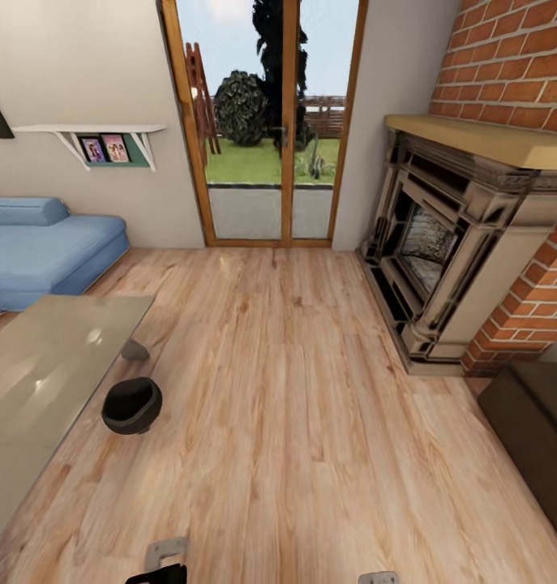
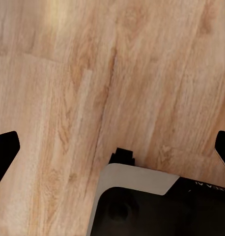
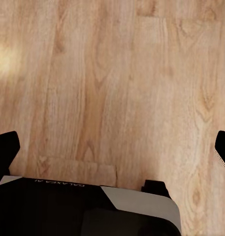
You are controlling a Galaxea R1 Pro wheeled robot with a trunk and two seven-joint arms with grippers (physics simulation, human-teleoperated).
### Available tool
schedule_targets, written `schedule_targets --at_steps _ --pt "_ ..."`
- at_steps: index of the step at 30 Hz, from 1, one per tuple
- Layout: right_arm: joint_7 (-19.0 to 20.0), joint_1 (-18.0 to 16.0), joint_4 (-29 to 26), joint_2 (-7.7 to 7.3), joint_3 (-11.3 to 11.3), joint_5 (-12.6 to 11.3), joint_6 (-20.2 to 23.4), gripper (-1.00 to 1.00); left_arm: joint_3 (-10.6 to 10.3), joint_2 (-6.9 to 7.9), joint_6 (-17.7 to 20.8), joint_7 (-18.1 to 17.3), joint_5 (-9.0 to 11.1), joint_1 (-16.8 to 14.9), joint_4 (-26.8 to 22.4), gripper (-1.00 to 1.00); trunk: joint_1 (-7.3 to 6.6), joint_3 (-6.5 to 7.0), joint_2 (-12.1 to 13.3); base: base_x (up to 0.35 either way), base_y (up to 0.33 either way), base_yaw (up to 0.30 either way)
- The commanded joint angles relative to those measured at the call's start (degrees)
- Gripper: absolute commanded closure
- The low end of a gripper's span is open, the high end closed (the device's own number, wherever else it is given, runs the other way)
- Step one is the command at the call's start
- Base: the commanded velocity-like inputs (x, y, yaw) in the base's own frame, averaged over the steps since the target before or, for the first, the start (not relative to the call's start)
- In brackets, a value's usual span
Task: Place each of the two pumpkins and all three candles from the living room inside a cabinet in the living room (use any cabinet), then make sure every cabinet is closed, and position the cauldron so it is next to a table in the living room.
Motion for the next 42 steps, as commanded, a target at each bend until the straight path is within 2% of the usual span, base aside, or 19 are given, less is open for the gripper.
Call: schedule_targets --at_steps 1,12,20,25,42 --pt "-0.33 -0.05 0.03 0.00 0.48 -0.31 -0.18 -1.00 -0.49 0.06 0.04 0.41 0.46 -0.05 -0.14 -1.00 0.06 -0.07 -0.09 0.296 0.000 0.000" --pt "-0.33 -0.05 0.03 0.00 0.48 -0.34 -0.22 -1.00 -0.47 0.14 0.04 0.41 0.46 -0.08 -0.14 -1.00 0.06 -0.05 -0.09 0.297 0.000 -0.004" --pt "-0.28 -0.05 0.03 0.00 0.44 -0.34 -0.24 -1.00 -0.52 0.08 -1.09 0.41 0.51 -0.03 -0.14 -1.00 0.06 -0.05 -0.09 0.255 0.000 -0.204" --pt "-0.28 -0.05 0.03 0.00 0.53 -0.33 -0.24 -1.00 -0.52 0.12 -2.18 0.41 0.54 0.05 -0.14 -1.00 0.06 -0.05 -0.09 0.053 0.000 -0.262" --pt "-0.16 -0.05 0.35 0.00 0.44 -0.28 -0.24 -1.00 -0.52 0.15 -2.34 0.41 0.63 0.06 -0.14 -1.00 0.06 -0.05 -0.09 0.003 0.017 -0.265"
